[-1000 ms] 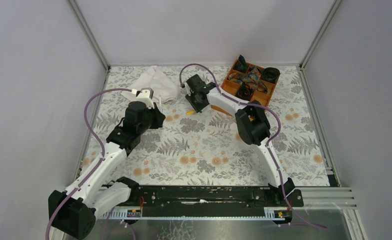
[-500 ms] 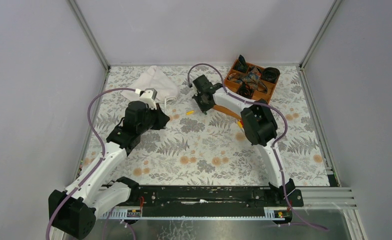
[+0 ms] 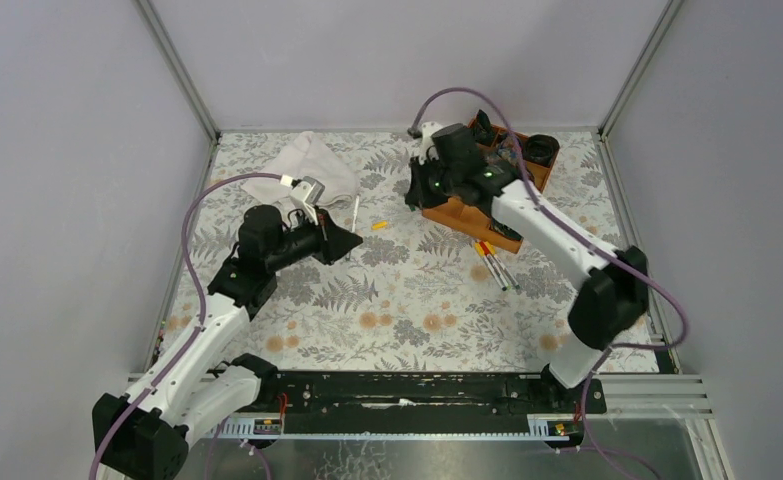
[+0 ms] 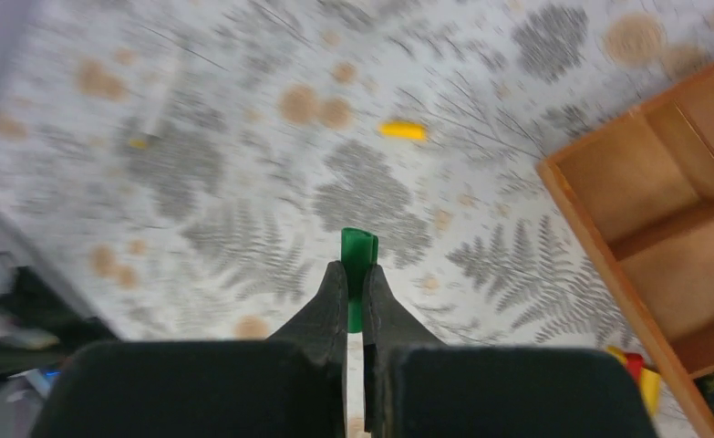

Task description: Insert the pens into the pen caps

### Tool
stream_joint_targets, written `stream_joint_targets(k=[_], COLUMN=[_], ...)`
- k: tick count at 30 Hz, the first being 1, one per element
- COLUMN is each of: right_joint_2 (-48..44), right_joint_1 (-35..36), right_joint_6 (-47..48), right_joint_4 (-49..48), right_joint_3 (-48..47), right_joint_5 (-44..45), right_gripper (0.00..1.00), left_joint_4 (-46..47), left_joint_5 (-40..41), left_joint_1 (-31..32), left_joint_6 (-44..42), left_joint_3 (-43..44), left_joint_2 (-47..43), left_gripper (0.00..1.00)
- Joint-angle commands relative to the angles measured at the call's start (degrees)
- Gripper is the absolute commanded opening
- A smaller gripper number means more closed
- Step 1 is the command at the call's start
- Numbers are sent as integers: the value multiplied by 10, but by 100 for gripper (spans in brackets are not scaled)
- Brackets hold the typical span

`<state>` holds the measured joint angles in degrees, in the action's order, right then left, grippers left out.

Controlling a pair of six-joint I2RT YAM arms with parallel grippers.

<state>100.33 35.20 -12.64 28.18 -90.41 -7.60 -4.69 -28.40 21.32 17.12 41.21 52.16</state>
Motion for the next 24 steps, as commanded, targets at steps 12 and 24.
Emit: stream_joint_targets(k=[12, 24], right_joint_2=[-196, -191], right_joint_1=[4, 31], right_joint_6=[-305, -310], right_joint_4=[-410, -461], right_joint_3=[154, 171], right_joint_5=[-225, -217], right_gripper=[0, 0], left_joint_4=[74, 75], left_joint_5=[-102, -104], left_joint_1=[13, 21], left_joint_6=[4, 2], left_joint_3=[-14, -16], left_joint_2=[-23, -27], left_gripper=[0, 0])
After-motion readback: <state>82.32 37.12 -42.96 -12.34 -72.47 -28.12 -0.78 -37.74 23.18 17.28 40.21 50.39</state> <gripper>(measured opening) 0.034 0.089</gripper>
